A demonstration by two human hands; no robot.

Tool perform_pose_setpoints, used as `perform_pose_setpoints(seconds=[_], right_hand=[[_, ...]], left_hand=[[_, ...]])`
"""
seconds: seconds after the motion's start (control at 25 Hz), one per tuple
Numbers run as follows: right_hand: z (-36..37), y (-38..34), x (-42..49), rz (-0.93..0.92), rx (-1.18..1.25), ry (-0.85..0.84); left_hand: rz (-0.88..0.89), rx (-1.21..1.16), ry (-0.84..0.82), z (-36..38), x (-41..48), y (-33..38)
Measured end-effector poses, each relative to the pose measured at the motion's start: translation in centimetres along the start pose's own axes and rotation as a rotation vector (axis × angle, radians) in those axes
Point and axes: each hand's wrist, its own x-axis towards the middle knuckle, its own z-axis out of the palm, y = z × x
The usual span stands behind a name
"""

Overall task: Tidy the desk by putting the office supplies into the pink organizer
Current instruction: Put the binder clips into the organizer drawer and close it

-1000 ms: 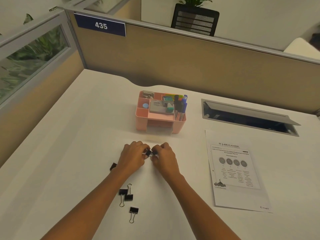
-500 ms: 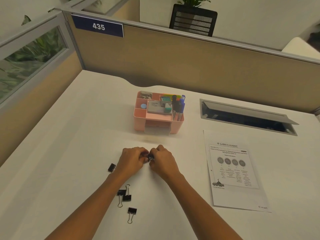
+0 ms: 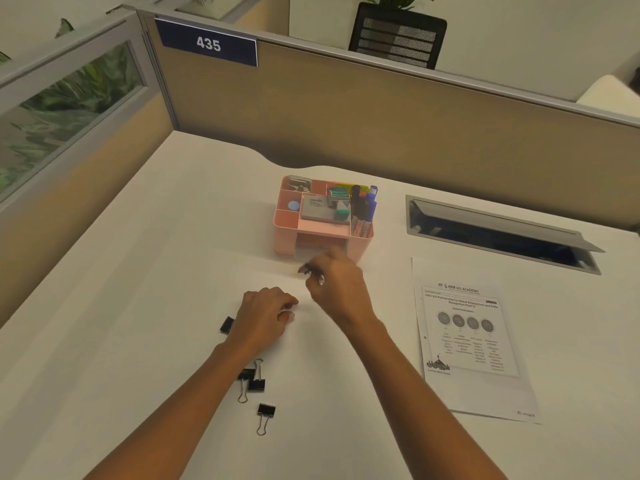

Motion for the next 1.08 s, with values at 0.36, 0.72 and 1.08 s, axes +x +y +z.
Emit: perform_pose_setpoints(seconds=[0.36,0.72,1.08], right_hand=[[-2.0,0.6,4.8,-0.108,-0.329,-0.043],[-2.1,1.3,4.5,-0.054,-0.242,-0.023],[4.3,-0.2,-5.4,-0.362,0.072,-0.215]], left_hand=[[-0.025,-0.009,0.013,-1.2,-0.9,-1.6],[-0.055,-0.06,0.057,-2.9,-2.5,-3.9],[-0.125,-0.057,0.065,-3.7,-4.5,-5.6]])
